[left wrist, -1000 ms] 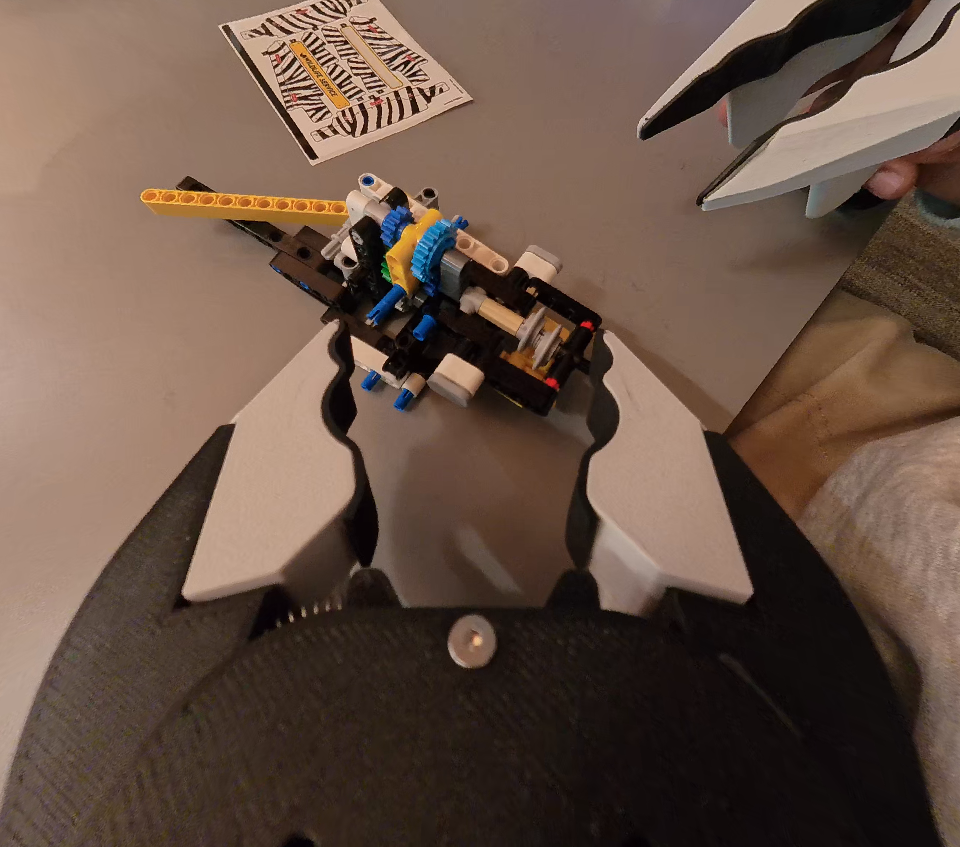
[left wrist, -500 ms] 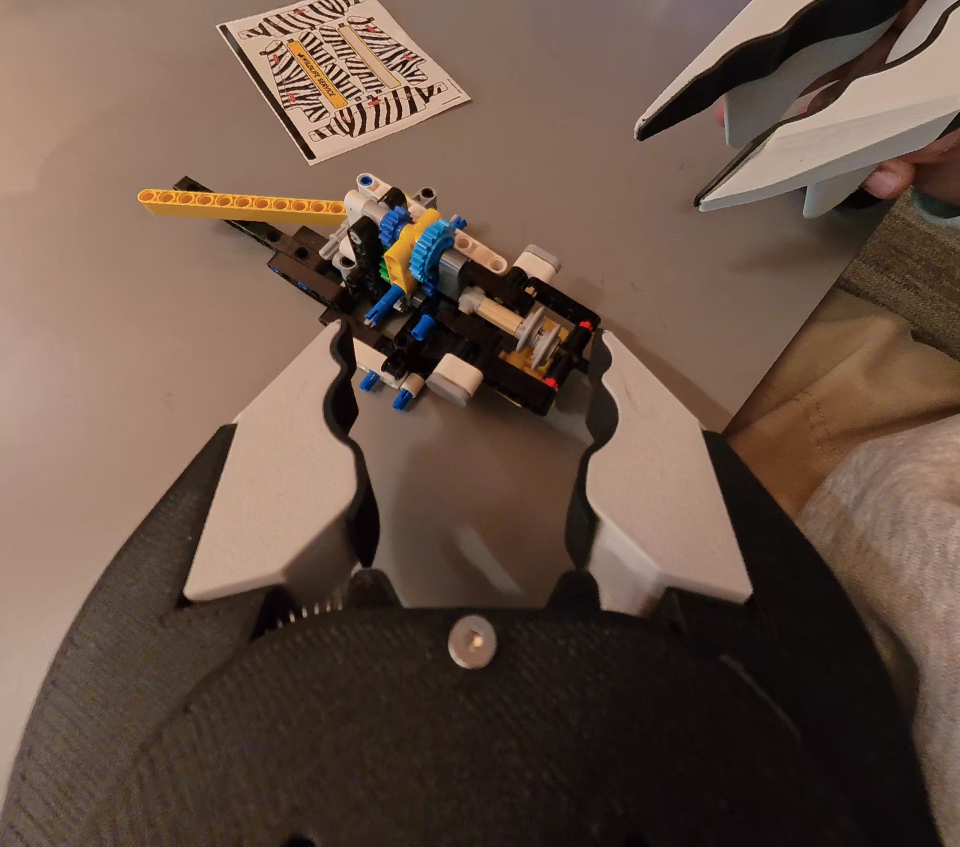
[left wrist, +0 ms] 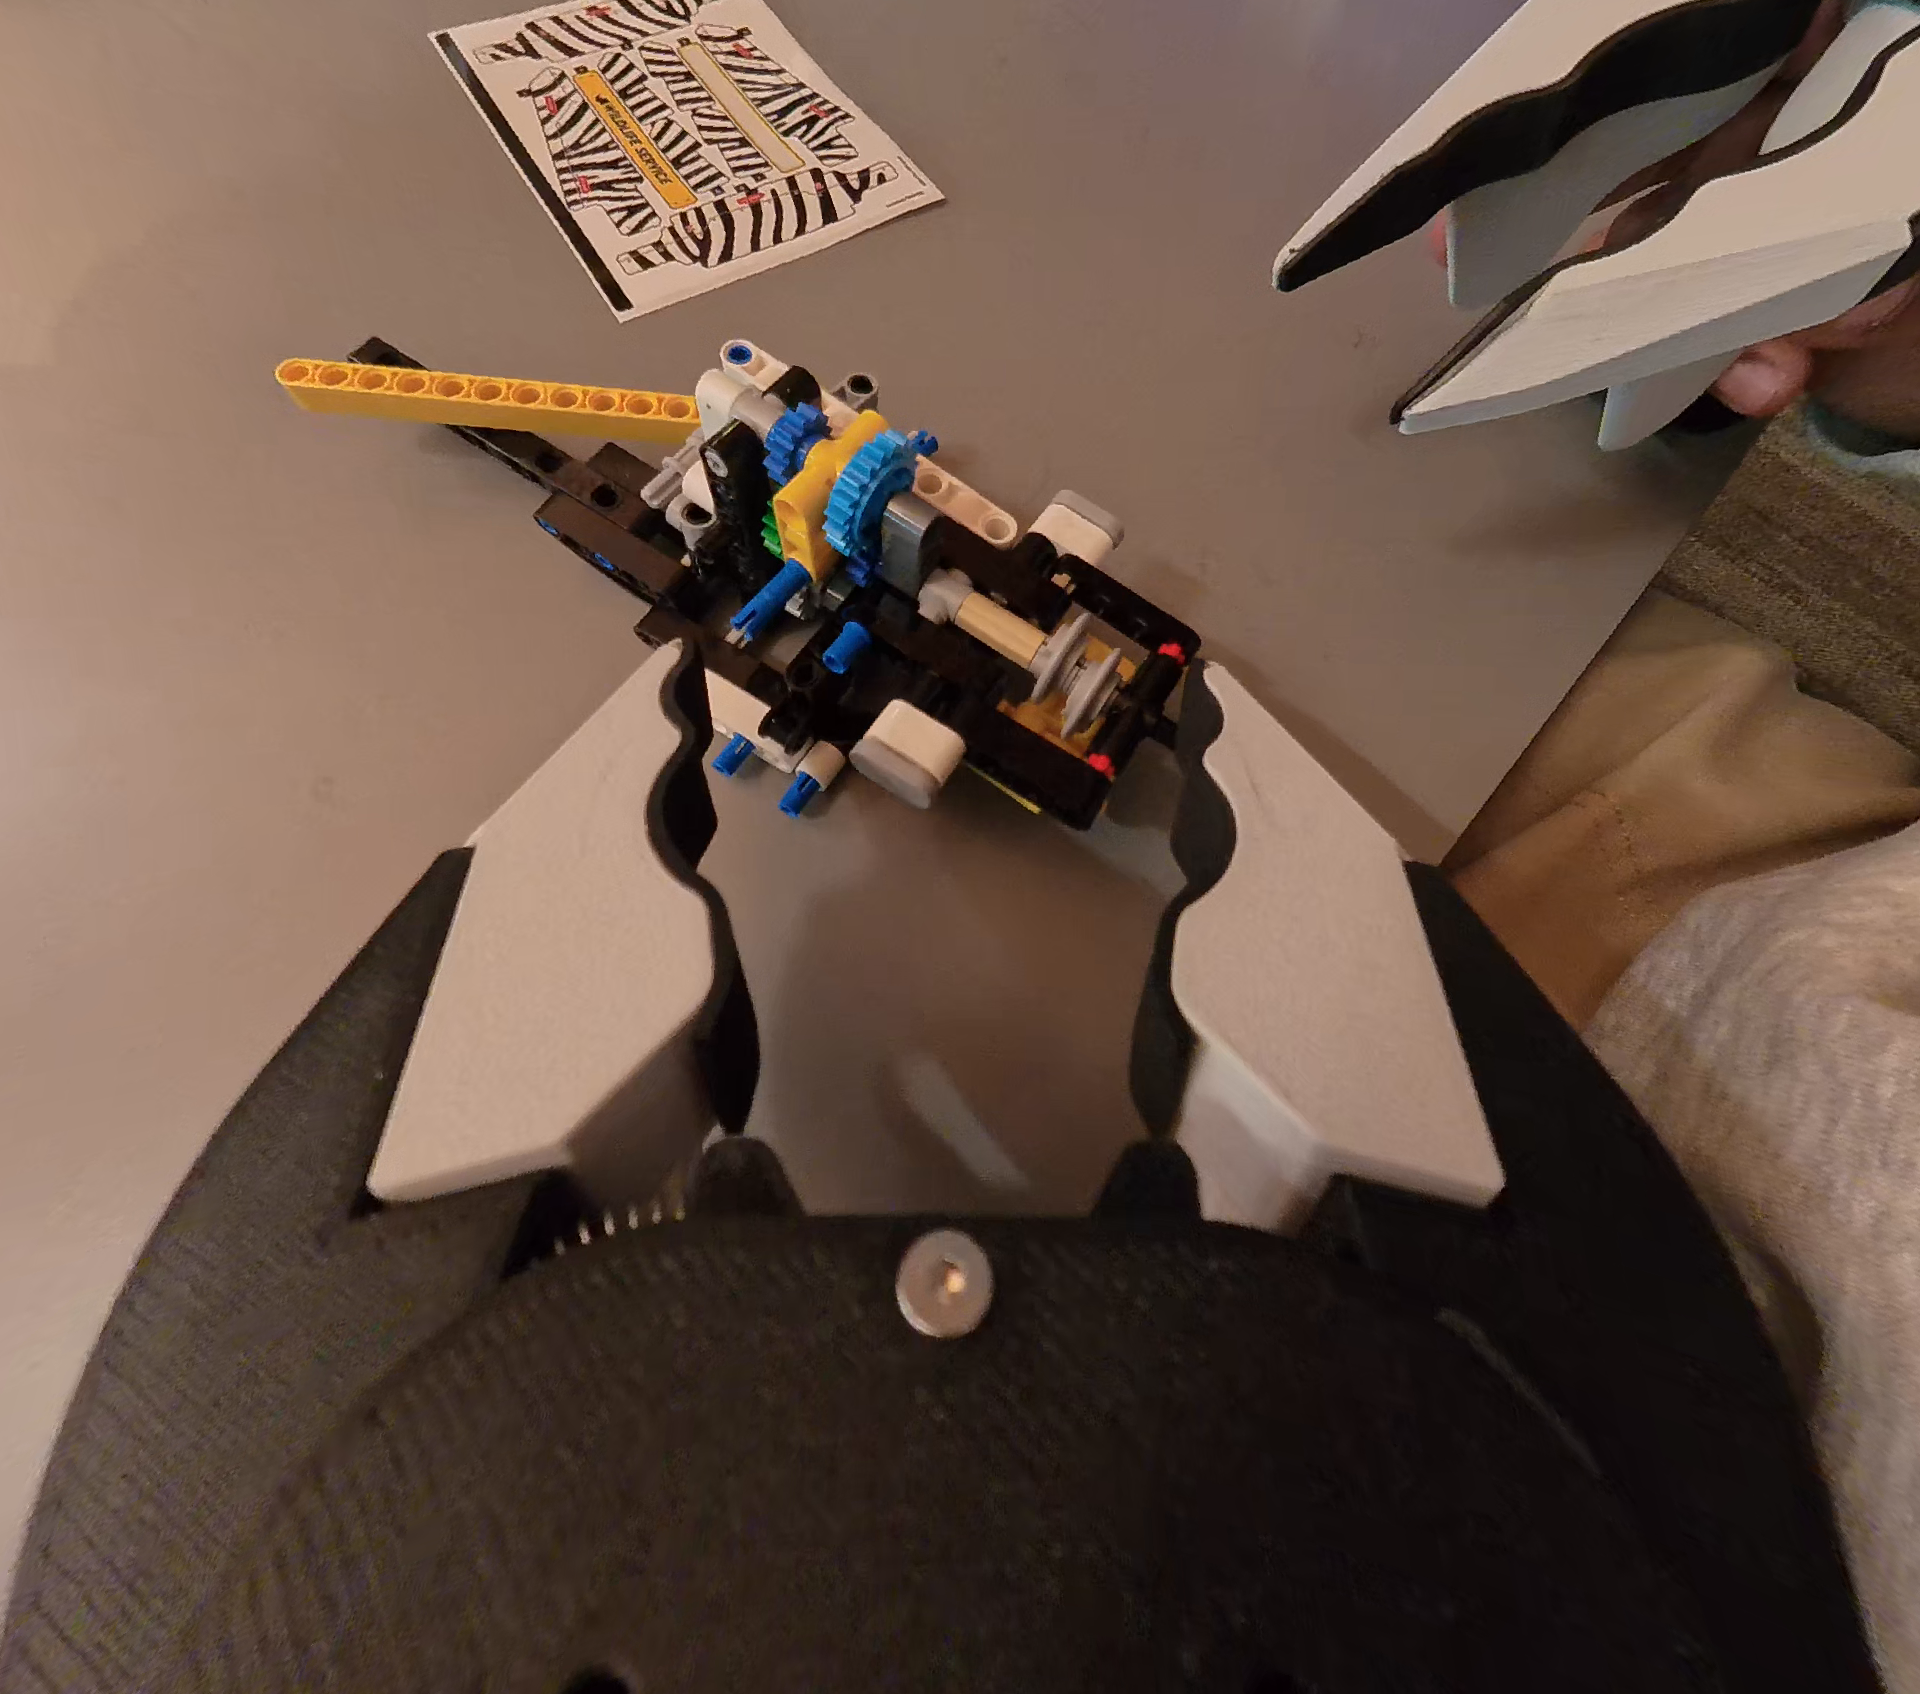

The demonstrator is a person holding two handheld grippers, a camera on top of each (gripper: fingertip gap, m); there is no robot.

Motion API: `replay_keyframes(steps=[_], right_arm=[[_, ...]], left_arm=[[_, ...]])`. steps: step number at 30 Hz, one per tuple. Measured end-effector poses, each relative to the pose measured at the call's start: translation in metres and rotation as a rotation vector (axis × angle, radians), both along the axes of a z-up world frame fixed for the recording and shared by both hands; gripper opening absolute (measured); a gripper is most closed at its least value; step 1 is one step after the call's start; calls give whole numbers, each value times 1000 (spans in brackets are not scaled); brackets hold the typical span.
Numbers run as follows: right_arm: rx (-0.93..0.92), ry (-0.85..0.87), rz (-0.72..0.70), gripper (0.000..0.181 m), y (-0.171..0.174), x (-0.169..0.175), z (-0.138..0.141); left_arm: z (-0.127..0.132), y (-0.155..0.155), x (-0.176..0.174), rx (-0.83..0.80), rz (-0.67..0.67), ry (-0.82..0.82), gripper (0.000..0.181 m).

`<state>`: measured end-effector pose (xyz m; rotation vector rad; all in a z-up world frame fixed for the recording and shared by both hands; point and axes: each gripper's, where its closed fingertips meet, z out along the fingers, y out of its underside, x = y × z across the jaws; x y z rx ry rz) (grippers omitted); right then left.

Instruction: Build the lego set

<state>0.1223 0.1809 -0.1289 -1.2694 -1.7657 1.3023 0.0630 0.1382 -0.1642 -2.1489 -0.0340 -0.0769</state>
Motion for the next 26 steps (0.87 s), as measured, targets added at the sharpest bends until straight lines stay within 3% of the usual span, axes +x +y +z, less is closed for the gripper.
replay_keyframes(steps=[15, 26], right_arm=[[-1, -4, 1, 35, 0, 0, -1], [-12, -2, 0, 36, 0, 0, 0]], left_arm=[[-1, -1, -2, -7, -2, -4, 90], [-1, -21, -60, -50, 128, -6, 90]])
